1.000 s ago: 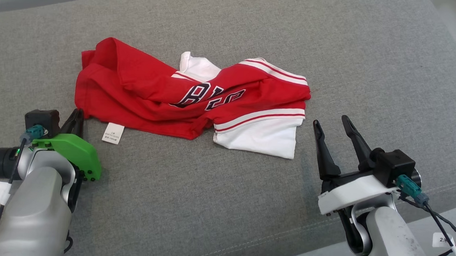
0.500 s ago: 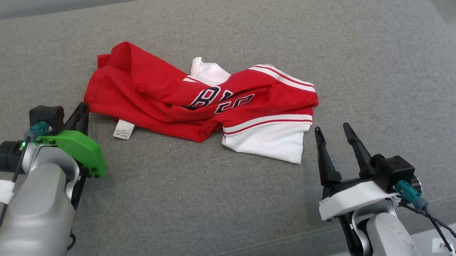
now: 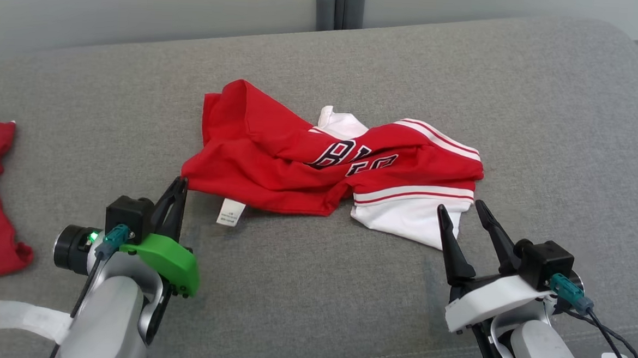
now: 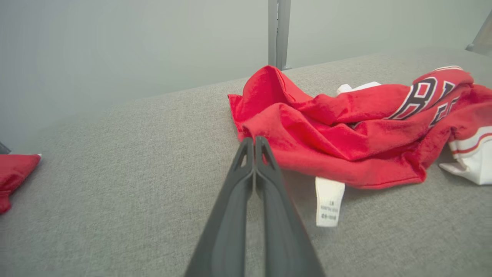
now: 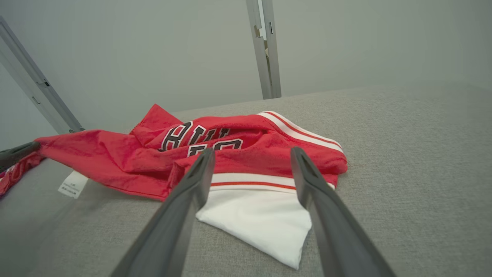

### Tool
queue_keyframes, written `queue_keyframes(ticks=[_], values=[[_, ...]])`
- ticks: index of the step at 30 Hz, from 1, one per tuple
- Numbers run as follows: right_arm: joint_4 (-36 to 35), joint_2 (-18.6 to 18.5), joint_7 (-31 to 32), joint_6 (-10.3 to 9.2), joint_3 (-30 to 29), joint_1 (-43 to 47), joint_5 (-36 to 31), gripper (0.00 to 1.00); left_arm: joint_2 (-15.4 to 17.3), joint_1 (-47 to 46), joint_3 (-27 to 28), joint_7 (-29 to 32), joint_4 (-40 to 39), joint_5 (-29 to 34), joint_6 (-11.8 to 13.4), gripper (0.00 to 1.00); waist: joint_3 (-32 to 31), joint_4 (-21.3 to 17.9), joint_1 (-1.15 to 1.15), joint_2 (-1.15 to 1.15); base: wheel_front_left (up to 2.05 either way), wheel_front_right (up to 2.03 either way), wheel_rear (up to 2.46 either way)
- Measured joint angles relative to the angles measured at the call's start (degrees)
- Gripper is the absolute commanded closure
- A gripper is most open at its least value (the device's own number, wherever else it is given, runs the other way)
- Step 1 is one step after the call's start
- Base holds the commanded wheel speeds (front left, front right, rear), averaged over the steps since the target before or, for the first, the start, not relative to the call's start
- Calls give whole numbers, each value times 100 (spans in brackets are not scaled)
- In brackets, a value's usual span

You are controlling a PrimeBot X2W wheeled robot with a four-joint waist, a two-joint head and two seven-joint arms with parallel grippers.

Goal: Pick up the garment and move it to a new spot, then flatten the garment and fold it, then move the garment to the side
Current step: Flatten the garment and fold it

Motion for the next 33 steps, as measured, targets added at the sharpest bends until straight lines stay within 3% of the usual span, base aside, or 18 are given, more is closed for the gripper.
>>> queue_keyframes(ticks=[16,23,33], values=[[-10,0,0,0,-40,133,33,0,413,2056,-237,1471,-3412,-96,510,100,-139,384,0,0,0,0,0],[36,-1,0,0,15,49,48,0,449,2125,-213,1484,-3073,-247,481,100,-101,305,0,0,0,0,0],[129,-2,0,0,80,-107,11,0,321,895,-63,768,-1280,-314,290,100,-30,0,0,0,0,0,0]])
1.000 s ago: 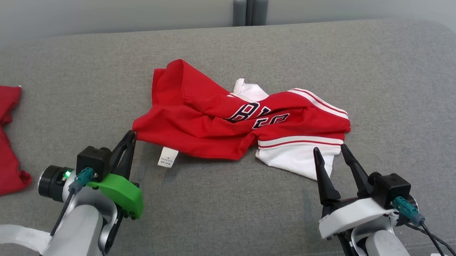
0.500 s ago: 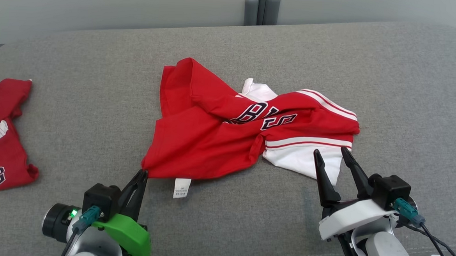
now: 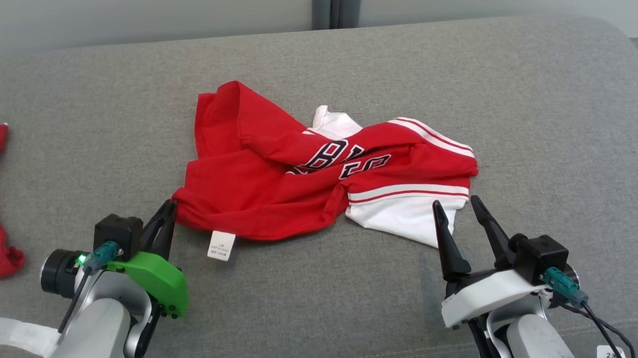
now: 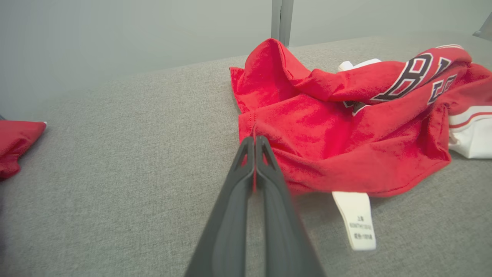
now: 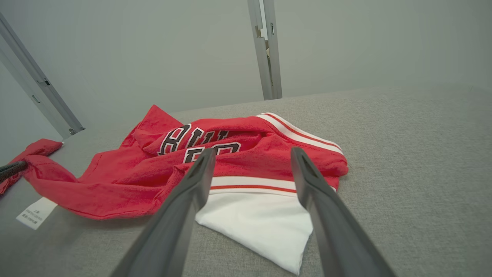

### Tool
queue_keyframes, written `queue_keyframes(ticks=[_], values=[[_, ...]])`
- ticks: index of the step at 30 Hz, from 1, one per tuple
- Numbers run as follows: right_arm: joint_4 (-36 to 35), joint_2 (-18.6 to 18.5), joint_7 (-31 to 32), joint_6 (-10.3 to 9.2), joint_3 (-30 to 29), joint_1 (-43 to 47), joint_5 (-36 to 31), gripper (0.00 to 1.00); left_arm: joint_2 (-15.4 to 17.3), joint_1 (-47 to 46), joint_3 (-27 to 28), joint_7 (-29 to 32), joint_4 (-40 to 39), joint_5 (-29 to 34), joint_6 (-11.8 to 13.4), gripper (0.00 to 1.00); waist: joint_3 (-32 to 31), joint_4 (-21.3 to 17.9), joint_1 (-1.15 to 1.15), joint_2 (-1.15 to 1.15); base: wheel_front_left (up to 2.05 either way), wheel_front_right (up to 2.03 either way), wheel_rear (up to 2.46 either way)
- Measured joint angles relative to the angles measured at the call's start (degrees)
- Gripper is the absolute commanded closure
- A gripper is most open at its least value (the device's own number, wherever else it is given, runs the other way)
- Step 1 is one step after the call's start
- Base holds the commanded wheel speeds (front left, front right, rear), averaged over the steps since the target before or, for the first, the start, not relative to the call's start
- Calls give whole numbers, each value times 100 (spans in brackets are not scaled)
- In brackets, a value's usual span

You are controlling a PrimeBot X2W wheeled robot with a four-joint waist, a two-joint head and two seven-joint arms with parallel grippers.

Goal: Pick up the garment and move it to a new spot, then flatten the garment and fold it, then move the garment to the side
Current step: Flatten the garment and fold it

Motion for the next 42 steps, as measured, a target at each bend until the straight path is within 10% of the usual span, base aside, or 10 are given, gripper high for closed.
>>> queue_keyframes(ticks=[11,12,13,14,42], values=[[35,1,0,0,-32,-78,-27,0,-65,-703,121,-592,2053,-146,-115,100,145,-359,0,0,0,0,0],[35,0,0,0,-46,-83,-34,0,-91,-747,120,-628,2149,-144,-122,72,157,-367,0,0,0,0,0],[36,0,0,0,-64,-83,-46,0,-124,-778,110,-662,2230,-141,-137,13,160,-366,0,0,0,0,0],[36,0,0,0,-73,-83,-47,0,-154,-800,98,-683,2291,-130,-138,0,158,-358,0,0,0,0,0],[42,2,0,0,-280,261,-112,0,-834,1282,1521,-769,-1071,703,102,0,-567,133,0,0,0,0,0]])
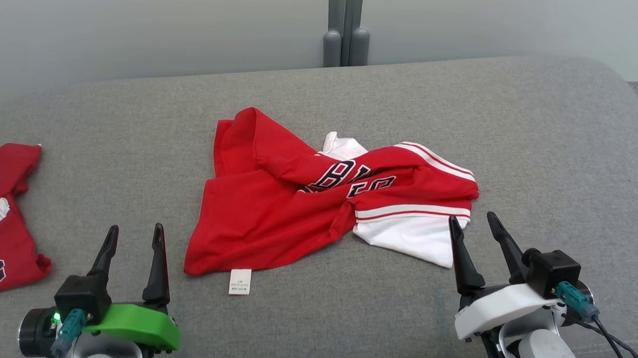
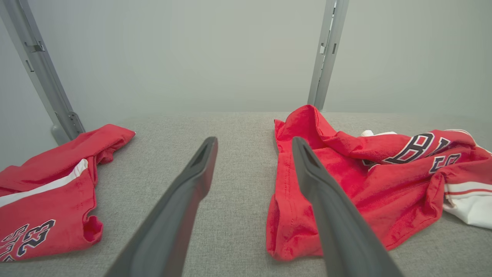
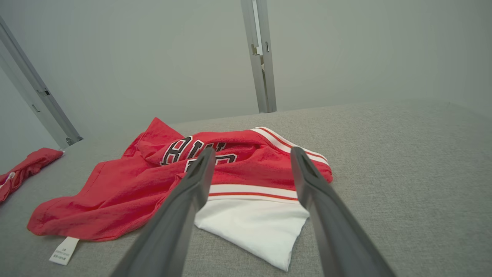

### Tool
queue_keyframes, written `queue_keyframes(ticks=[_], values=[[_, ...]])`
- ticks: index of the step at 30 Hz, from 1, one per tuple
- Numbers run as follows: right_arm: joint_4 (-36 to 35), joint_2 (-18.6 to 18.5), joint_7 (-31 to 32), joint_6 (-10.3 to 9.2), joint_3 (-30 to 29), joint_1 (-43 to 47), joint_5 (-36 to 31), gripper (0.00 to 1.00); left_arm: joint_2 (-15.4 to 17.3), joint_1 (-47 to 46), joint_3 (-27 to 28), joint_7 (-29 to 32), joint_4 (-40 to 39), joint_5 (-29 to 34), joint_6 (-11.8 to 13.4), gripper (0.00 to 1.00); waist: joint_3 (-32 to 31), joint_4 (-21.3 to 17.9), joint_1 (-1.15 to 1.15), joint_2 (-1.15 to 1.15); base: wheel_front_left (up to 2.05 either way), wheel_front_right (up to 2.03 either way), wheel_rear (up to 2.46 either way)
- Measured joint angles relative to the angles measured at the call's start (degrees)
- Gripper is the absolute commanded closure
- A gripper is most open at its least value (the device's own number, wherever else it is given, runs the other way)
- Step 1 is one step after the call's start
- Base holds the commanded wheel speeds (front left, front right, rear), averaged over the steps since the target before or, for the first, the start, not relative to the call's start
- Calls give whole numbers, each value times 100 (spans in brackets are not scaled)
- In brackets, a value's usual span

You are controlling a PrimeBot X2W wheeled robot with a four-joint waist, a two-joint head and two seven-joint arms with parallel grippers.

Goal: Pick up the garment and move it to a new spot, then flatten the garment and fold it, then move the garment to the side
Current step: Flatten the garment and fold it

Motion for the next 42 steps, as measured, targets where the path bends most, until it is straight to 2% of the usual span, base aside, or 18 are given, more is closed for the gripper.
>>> queue_keyframes(ticks=[8,19,27,35,42], values=[[-59,1,0,0,-219,121,-47,0,-121,494,334,0,-679,170,142,0,-189,-32,0,0,0,0,0],[-131,0,73,0,-595,302,-186,0,-201,922,599,0,-881,363,225,0,-352,-174,0,0,0,0,0],[-200,-1,185,0,-886,539,-192,0,-196,1201,657,0,-975,527,221,0,-453,-147,0,0,0,0,0],[-265,-1,246,0,-931,578,-235,0,-177,1274,604,0,-1006,581,103,0,-508,-74,0,0,0,0,0],[-269,-1,294,0,-925,589,-234,0,-164,1273,597,0,-893,608,97,0,-514,-49,0,0,0,0,0]])
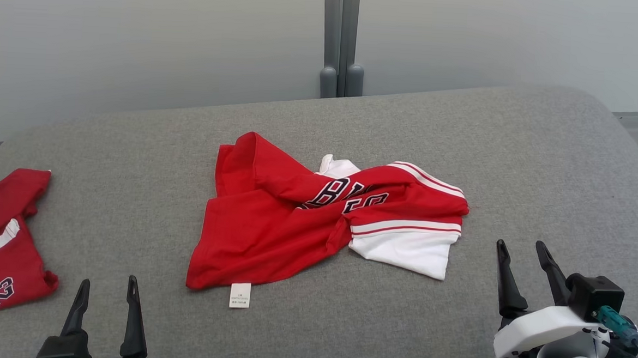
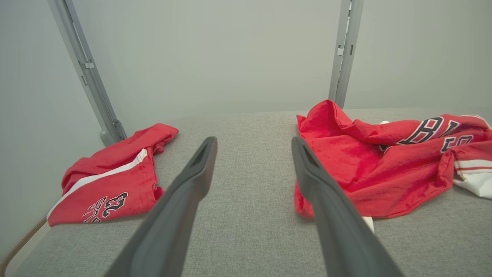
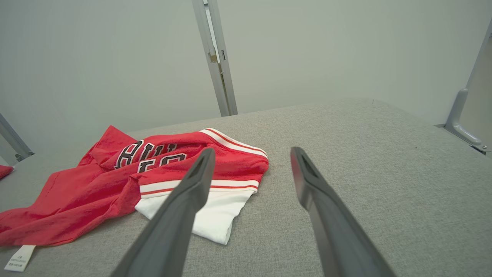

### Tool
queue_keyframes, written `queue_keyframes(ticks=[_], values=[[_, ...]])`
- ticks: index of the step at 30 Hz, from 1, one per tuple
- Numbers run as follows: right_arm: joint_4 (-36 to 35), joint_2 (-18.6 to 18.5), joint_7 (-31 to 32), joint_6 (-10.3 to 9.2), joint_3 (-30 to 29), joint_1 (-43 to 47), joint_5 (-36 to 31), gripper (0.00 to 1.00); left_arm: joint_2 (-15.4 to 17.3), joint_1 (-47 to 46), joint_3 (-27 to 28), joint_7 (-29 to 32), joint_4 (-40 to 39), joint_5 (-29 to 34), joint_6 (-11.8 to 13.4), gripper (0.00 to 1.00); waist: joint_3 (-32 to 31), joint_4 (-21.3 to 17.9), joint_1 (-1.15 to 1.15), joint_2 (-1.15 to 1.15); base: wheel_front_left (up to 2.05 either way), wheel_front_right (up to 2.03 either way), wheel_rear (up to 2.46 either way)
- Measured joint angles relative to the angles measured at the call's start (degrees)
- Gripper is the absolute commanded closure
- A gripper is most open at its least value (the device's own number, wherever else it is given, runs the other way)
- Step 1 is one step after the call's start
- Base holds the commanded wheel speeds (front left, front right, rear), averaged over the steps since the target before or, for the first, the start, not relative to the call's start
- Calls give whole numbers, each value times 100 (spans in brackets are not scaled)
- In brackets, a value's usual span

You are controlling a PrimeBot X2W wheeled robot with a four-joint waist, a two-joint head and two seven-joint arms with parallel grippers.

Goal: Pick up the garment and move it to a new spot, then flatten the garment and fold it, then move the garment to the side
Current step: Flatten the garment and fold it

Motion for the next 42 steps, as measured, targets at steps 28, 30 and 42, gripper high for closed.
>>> queue_keyframes(ticks=[28,30,42], values=[[63,0,-14,0,48,-1,36,0,-4,-51,-33,0,55,2,22,0,59,-21,0,0,0,0,0],[70,0,-15,0,51,-3,36,0,-4,-53,-30,0,58,2,27,0,53,-25,0,0,0,0,0],[96,0,-33,0,53,-16,36,0,-4,-59,-27,0,73,2,25,0,32,-43,0,0,0,0,0]])
